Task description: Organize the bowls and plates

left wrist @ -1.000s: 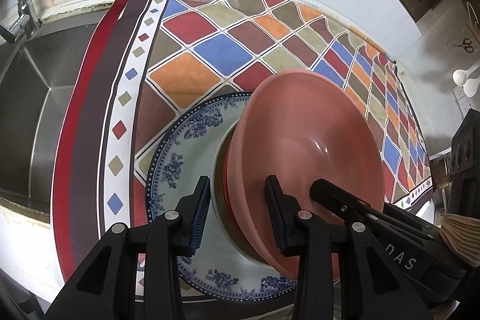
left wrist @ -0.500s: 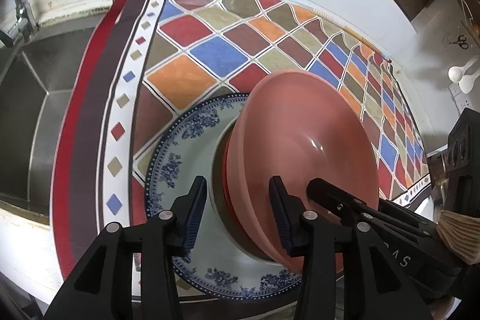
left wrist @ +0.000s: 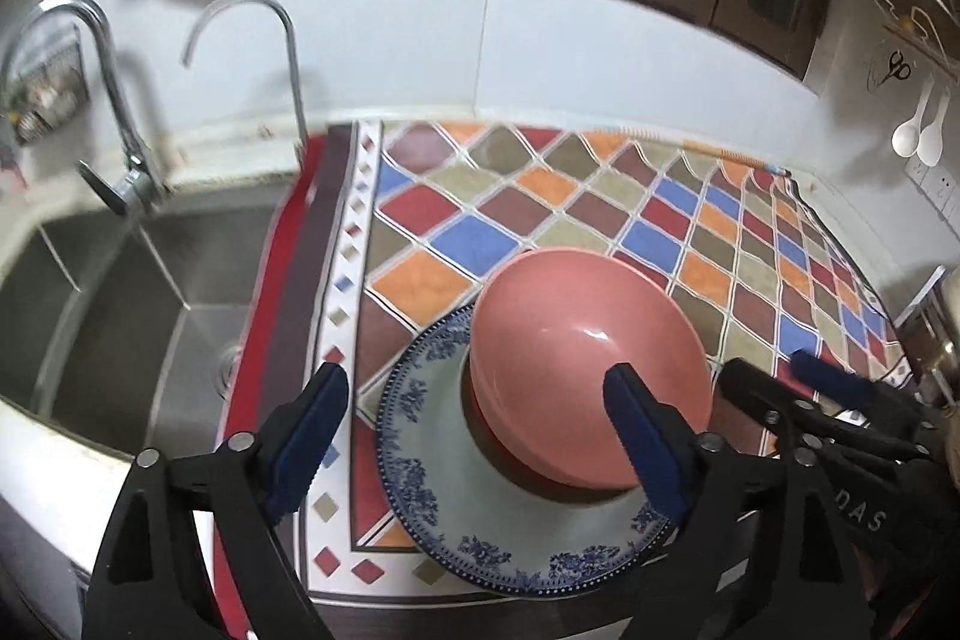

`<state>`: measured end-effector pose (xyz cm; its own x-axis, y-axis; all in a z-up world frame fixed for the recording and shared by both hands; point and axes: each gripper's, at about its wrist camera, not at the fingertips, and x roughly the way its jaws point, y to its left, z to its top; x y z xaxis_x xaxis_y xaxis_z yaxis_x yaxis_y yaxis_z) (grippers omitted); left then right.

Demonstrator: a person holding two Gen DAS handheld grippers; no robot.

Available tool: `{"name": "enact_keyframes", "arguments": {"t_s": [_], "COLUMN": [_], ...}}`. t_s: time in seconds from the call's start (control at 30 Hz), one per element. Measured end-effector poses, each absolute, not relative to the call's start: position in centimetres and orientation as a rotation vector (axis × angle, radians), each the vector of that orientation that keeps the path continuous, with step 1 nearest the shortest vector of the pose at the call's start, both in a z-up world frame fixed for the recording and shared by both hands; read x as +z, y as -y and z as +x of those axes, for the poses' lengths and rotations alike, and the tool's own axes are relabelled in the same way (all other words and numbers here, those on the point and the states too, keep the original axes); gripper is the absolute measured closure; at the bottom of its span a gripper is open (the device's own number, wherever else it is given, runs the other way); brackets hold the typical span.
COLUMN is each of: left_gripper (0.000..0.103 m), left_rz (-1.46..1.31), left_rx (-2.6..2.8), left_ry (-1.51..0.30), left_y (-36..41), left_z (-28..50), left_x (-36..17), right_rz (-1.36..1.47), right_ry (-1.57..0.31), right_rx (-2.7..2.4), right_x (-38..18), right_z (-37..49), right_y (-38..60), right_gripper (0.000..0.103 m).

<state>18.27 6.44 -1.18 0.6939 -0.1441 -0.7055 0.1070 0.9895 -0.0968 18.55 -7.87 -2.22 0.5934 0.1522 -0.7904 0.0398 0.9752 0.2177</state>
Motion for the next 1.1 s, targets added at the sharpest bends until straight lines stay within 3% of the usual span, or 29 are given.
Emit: {"name": "enact_keyframes", "arguments": {"t_s": [0.2,0.37,0.47,0.67,1.1], "left_gripper": [0.011,0.010,0.008,0.001,0.000], "left_rz": [-0.025,-0.017,-0.010,-0.025,-0.048], "left_rx": [-0.110,-0.055,-0.045,-0.008,0.014], "left_ry": [-0.758,-0.733,-0.719,-0.660,-0.573], "left_y": [-5.3,-4.1,-3.1,-2.5,-1.7], "left_z": [14.2,10.2,7.2,1.7,-5.8], "left_x": [-0.9,-1.0,-0.8,-0.3,1.0], "right_rz": [0.039,0.039,0.052,0.097,0.101], "right_ry": [-0.779,-0.754,-0.727,-0.683,-0.599], "right_rx": [0.038,0.033,0.028,0.024,0.001], "right_x": [-0.5,-0.3,-0.2,0.5,2.1], "right_z": [14.2,10.7,8.2,2.9,-6.0], "right_y": [8.4,10.0,11.0,12.7,14.1], "right_gripper": [0.032,0.032,0.025,0.022,0.016]}}
